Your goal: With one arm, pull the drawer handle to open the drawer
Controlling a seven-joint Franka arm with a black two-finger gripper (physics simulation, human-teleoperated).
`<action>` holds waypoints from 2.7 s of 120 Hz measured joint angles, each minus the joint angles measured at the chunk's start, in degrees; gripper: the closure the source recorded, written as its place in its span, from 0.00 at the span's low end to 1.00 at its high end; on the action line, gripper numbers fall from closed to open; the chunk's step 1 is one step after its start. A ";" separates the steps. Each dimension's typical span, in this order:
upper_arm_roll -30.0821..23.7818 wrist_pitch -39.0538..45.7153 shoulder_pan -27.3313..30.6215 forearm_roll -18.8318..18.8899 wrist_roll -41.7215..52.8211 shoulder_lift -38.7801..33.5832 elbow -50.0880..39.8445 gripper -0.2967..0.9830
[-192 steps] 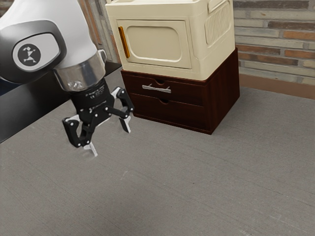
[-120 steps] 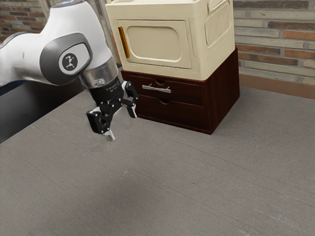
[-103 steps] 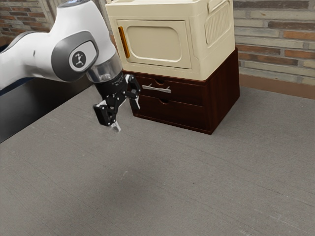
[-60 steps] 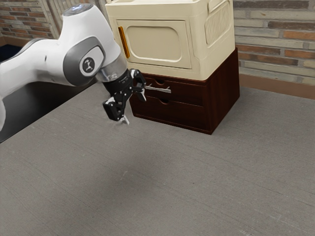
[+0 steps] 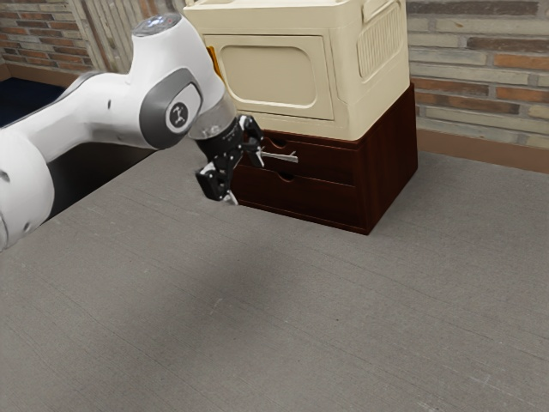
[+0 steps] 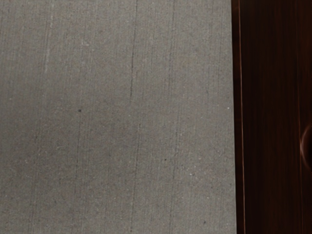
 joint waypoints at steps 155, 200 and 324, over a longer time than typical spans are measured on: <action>-3.56 6.59 5.43 -0.26 2.72 14.20 15.55 0.23; -3.58 7.53 5.44 -0.80 3.22 14.67 15.15 0.41; -3.38 8.09 5.43 -2.88 3.47 8.13 5.81 0.70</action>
